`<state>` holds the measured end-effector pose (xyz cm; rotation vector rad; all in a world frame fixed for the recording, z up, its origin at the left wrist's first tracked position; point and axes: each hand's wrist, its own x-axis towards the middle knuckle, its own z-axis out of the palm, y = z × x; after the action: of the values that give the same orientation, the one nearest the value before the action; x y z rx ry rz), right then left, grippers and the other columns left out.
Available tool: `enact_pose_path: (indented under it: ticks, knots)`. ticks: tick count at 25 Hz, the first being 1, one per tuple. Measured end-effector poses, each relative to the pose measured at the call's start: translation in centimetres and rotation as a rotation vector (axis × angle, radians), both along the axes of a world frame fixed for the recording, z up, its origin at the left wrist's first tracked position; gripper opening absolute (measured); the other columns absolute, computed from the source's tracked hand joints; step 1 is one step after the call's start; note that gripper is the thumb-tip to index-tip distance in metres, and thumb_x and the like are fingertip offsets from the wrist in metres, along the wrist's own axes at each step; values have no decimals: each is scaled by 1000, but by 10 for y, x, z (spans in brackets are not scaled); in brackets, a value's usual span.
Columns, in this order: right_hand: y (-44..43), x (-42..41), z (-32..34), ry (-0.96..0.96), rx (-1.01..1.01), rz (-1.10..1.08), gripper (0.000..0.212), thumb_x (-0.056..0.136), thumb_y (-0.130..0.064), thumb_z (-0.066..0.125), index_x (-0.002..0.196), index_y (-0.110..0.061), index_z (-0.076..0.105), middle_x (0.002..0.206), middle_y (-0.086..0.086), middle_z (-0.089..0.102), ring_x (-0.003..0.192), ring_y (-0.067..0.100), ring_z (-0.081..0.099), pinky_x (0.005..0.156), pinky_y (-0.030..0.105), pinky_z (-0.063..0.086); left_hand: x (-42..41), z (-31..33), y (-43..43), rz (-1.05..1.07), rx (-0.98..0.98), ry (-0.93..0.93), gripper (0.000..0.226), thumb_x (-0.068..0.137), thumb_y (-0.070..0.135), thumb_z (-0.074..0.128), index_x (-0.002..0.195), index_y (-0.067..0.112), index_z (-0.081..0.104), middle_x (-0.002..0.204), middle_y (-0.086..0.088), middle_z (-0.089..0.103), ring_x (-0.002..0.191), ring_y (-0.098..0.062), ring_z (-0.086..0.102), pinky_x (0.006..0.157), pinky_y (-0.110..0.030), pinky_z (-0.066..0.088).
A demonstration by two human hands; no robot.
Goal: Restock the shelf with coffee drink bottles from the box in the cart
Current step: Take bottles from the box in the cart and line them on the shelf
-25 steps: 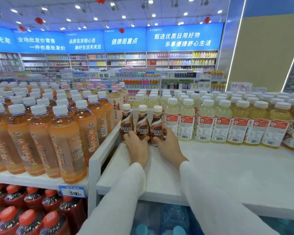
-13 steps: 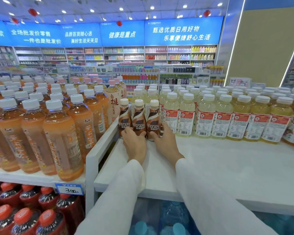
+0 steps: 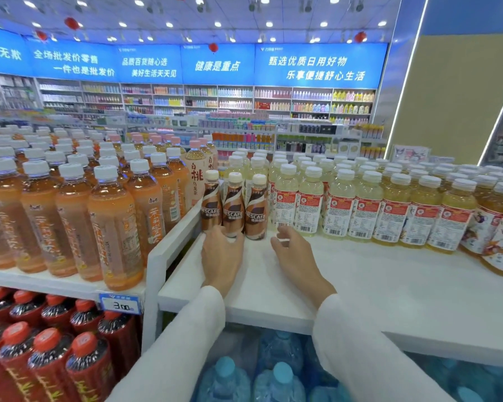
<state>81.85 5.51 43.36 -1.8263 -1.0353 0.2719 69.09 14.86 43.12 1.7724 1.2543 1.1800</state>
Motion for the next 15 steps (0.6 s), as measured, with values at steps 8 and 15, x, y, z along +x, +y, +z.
enact_pose_path:
  ticks: [8,15]
  knots:
    - [-135,-46,-5,-131,36,103,46,101,-52,43,143,-33,45,145,-19,47,132,4,43,116,33,34,-101,-13,-129,45,65,-99,35,95,46,59,125,29,64,124,17,64,115,-6,58,101,-33,47]
    - [-201,-139,-70,48,174,356,29,89,-54,55,115,-44,63,120,-29,62,113,-7,54,93,18,43,-232,-98,-243,317,-128,-120,22,94,40,64,114,35,69,109,23,69,98,2,64,86,-24,50]
